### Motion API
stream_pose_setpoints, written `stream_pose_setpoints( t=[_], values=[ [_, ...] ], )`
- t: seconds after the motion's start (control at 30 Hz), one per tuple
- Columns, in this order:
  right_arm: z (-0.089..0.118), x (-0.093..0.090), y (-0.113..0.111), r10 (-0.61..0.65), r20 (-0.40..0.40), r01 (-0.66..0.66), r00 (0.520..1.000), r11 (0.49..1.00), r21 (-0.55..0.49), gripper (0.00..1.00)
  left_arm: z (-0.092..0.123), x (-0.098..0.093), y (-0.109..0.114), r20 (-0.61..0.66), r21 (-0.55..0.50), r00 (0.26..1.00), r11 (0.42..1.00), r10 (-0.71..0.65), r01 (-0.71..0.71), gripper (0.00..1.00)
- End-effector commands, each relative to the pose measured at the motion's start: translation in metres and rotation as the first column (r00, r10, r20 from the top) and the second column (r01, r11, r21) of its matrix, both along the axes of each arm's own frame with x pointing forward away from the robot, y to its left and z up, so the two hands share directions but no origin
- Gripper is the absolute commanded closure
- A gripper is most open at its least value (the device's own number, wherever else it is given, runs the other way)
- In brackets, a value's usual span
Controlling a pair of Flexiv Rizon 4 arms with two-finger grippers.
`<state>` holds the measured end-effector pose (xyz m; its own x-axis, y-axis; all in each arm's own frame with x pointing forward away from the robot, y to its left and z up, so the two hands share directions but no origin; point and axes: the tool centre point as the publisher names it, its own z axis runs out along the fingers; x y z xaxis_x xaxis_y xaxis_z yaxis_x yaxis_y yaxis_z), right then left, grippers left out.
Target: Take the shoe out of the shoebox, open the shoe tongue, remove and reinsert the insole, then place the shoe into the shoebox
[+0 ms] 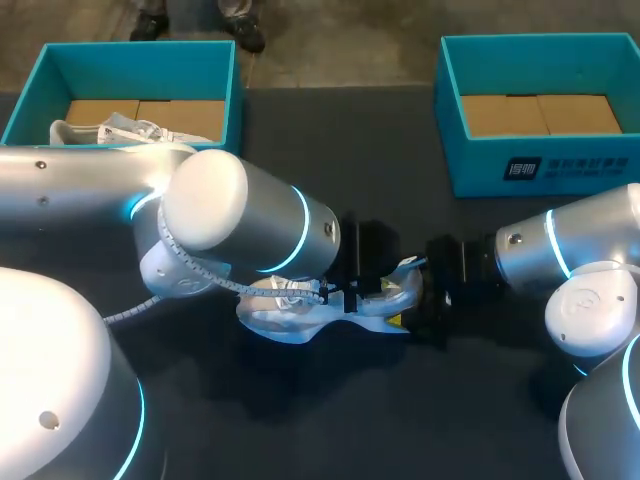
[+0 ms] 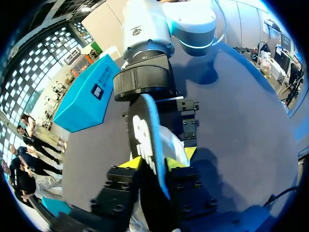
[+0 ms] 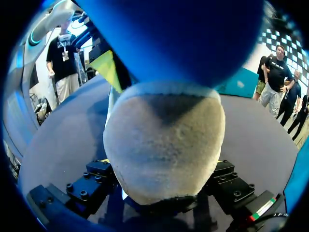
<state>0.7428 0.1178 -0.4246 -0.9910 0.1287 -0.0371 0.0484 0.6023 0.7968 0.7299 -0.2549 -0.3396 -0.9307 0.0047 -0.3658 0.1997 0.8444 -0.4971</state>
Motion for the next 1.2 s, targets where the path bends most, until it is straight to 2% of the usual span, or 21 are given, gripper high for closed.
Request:
stream_pose_setpoints(
  t=[0.03,0.17,0.5,0.73,0.9,1.2],
  values=[
    [-0.003,0.003,0.001,-0.001,0.0,0.001,1.0,1.0,-0.005,1.0,-0.002,0.0,-0.002,-0.002,0.001,1.0,1.0,-0.007,0.007,1.0],
    [-0.003,0.003,0.001,-0.001,0.0,0.001,1.0,1.0,-0.005,1.0,0.002,-0.002,0.001,-0.009,-0.001,1.0,1.0,-0.016,0.016,1.0],
    [-0.003,0.003,0.001,-0.001,0.0,0.001,1.0,1.0,-0.005,1.0,0.046,-0.009,0.014,-0.009,-0.09,0.998,0.994,-0.06,0.059,1.0],
    [-0.003,0.003,0.001,-0.001,0.0,0.001,1.0,1.0,-0.005,1.0,0.069,0.002,0.012,-0.054,-0.134,0.994,0.987,-0.098,0.09,1.0],
    [-0.003,0.003,0.001,-0.001,0.0,0.001,1.0,1.0,-0.005,1.0,0.08,0.011,0.004,-0.123,-0.204,0.978,0.969,-0.17,0.143,1.0],
    [-0.003,0.003,0.001,-0.001,0.0,0.001,1.0,1.0,-0.005,1.0,0.098,0.015,-0.002,-0.232,-0.299,0.919,0.922,-0.319,0.245,1.0]
  ],
)
